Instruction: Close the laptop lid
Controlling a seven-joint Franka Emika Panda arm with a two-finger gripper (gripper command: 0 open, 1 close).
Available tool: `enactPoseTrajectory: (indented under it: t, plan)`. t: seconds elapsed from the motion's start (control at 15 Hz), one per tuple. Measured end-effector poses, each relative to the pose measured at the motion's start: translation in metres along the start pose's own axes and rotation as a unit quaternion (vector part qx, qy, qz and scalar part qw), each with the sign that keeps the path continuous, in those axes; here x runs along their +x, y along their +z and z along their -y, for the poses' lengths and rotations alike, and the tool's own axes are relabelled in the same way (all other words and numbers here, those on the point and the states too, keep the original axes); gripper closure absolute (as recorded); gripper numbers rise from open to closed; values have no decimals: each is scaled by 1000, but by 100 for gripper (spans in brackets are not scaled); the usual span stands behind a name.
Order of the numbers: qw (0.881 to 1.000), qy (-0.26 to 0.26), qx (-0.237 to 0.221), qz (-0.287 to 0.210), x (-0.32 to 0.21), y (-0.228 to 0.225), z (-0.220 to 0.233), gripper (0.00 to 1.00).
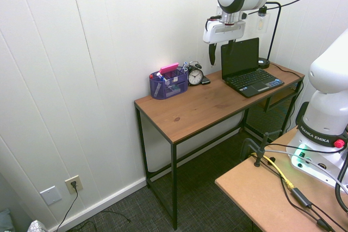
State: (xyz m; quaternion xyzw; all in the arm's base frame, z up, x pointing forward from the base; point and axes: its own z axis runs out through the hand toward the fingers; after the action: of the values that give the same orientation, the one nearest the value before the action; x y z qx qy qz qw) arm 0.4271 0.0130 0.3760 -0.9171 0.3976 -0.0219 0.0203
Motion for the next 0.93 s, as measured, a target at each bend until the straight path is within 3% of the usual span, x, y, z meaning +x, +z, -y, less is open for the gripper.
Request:
enactPoseTrajectory:
  t: [0.4,0.93]
  plan:
    - [999,30,8,-37,24,-28,7,0]
    - [986,123,43,-108,164,-50,-8,0]
